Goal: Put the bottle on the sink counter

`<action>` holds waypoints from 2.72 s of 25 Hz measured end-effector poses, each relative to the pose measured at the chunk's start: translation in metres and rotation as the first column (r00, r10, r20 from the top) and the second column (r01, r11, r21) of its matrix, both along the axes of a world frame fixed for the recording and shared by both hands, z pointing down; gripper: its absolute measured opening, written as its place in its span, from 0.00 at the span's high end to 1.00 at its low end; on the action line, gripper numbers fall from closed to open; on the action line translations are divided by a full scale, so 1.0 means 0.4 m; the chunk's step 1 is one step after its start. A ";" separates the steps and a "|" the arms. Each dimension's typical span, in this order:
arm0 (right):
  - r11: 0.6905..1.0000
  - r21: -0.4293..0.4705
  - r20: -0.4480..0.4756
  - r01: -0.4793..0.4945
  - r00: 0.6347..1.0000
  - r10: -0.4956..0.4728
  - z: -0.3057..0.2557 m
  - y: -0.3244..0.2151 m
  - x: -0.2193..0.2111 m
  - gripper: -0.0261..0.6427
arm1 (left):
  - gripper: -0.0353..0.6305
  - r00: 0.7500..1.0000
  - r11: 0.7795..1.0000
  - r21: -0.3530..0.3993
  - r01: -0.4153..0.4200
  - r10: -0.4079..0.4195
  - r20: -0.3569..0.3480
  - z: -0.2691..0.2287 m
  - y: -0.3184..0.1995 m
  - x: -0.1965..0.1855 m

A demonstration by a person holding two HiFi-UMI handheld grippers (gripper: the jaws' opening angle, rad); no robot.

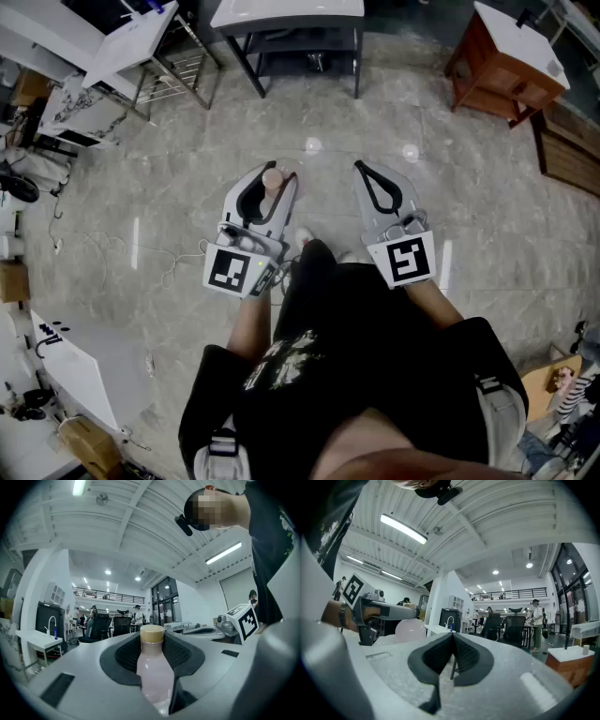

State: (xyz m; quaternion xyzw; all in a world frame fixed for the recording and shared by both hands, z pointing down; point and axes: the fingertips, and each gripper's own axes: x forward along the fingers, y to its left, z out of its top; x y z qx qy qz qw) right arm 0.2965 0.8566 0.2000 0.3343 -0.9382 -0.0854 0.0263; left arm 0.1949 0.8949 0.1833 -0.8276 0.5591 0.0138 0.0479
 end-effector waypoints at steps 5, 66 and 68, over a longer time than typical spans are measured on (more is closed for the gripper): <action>1.000 -0.018 -0.022 0.007 1.000 -0.007 0.034 0.029 0.027 0.97 | 0.72 1.000 1.000 -0.011 0.001 0.000 0.025 0.023 0.022 0.015; 0.998 -0.061 -0.028 0.011 1.000 -0.013 0.034 -0.479 -0.809 0.97 | 0.72 0.992 0.992 -0.020 -0.124 0.124 -0.029 -0.034 -0.491 -0.797; 0.998 -0.061 -0.024 0.015 1.000 -0.016 0.037 -0.493 -0.818 0.97 | 0.72 0.992 0.992 -0.026 -0.127 0.126 -0.033 -0.026 -0.504 -0.804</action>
